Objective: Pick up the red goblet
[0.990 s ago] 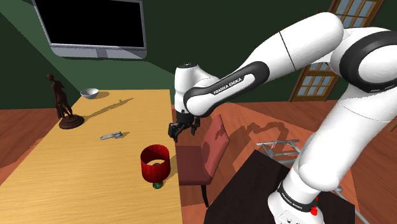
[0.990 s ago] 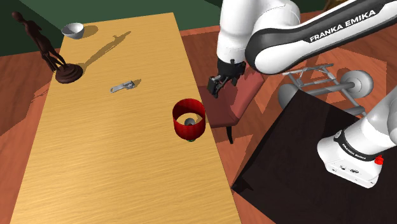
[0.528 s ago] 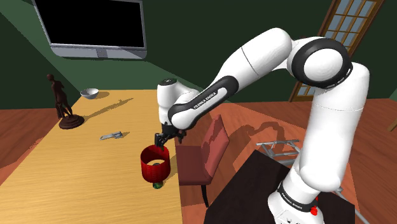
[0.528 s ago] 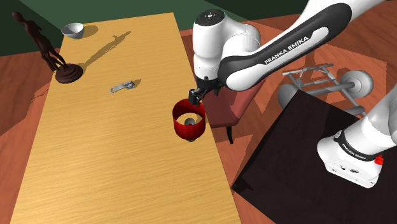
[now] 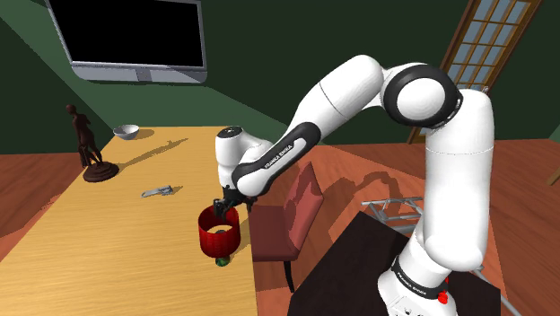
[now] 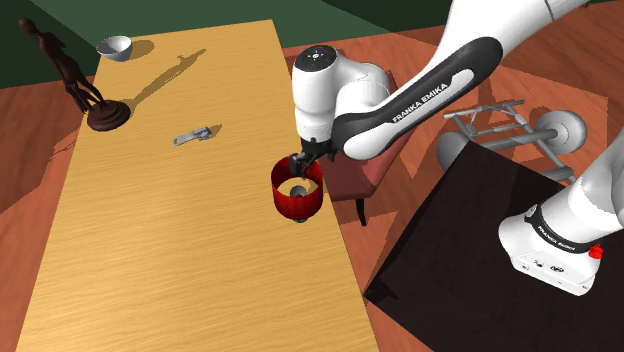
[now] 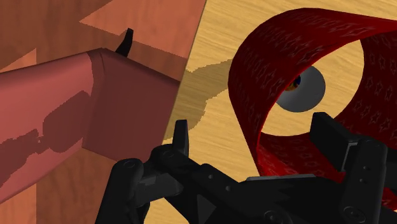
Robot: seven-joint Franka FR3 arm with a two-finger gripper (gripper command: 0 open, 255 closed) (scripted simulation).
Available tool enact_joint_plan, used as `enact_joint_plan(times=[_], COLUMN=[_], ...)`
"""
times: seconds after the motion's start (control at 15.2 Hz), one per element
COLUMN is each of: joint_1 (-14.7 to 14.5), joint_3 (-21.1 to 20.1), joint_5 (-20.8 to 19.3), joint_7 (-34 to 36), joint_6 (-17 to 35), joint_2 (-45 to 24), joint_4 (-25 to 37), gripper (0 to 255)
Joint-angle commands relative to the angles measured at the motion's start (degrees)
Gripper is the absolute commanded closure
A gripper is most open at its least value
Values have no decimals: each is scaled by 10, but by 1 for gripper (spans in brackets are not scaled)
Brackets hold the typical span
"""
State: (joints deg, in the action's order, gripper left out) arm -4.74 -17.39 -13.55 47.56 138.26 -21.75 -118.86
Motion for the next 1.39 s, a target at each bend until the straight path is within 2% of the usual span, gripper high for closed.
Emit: enact_joint_plan(times=[0.0,0.07,0.13,0.73,1.32], joint_1=[-2,-2,-2,-2,8], joint_3=[2,2,3,2,-11], joint_5=[-5,-5,-5,-5,23], joint_7=[4,4,5,4,-16], joint_6=[10,10,10,10,-45], joint_2=[-9,-9,-9,-9,42], joint_4=[-1,-1,-1,-1,6], gripper=[0,0,255,255,255])
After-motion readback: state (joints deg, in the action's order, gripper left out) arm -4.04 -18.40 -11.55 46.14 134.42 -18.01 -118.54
